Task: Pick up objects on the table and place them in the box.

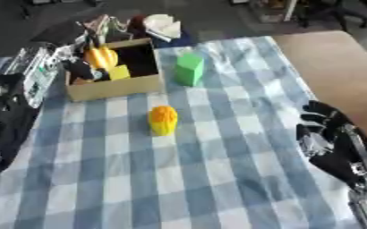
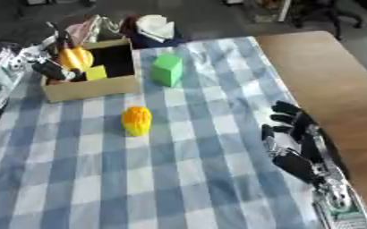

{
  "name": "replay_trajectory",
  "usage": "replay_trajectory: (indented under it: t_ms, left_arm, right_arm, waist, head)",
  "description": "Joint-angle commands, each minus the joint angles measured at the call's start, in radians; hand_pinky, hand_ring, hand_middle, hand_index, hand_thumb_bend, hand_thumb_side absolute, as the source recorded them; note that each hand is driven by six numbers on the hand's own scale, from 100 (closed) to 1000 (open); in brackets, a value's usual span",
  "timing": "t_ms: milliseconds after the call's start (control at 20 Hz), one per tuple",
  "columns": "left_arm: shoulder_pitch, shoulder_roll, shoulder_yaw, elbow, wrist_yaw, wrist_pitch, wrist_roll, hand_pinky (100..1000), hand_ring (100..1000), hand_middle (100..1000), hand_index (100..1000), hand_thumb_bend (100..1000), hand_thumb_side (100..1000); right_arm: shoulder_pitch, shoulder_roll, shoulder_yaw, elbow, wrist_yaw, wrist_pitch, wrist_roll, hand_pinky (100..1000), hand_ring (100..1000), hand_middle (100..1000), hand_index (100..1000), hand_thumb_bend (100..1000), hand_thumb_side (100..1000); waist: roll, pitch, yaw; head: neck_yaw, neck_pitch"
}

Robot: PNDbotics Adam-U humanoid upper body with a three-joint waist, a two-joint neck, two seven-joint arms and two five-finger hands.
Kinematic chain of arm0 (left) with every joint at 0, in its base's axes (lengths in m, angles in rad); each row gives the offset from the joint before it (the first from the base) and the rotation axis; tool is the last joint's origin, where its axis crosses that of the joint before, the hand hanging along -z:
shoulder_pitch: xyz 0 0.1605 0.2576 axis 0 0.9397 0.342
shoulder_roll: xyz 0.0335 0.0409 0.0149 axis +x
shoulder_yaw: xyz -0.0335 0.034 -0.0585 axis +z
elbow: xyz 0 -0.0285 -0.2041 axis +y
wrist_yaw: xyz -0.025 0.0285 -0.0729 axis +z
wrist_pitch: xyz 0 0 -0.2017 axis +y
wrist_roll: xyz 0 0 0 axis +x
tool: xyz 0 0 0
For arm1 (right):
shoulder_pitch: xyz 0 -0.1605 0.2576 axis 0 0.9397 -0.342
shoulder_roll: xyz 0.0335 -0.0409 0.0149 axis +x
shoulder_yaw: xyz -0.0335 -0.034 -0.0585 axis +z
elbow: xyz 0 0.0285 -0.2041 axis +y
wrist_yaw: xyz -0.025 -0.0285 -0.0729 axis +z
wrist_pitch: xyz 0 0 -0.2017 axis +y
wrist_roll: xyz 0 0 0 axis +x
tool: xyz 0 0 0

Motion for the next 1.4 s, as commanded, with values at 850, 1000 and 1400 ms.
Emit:
replay_trajectory:
  t_ms: [850,1000,1400]
  left_arm:
    - [0.003,0.080,0.021,-0.061,0.124,0.052,0.061,709,658,687,829,813,491]
    - [0.025,0.107,0.001,-0.144,0.199,0.033,0.036,703,646,671,820,805,490]
    - [0.150,0.193,-0.041,-0.492,0.437,0.015,0.003,694,629,652,815,791,498]
  right_arm:
    - [-0.013,-0.015,-0.010,-0.010,-0.004,-0.002,-0.001,740,815,808,877,157,233]
    - [-0.013,-0.015,-0.014,-0.011,-0.002,-0.001,-0.004,740,815,808,877,156,234]
    - [-0.078,-0.057,-0.017,-0.013,0.020,0.003,-0.005,744,816,809,881,151,248]
  waist:
    - [-0.004,-0.016,0.021]
    - [-0.005,-0.016,0.029]
    - [-0.016,-0.017,0.055]
  head:
    - [-0.021,-0.014]
    - [-0.028,-0.016]
    - [-0.046,-0.016]
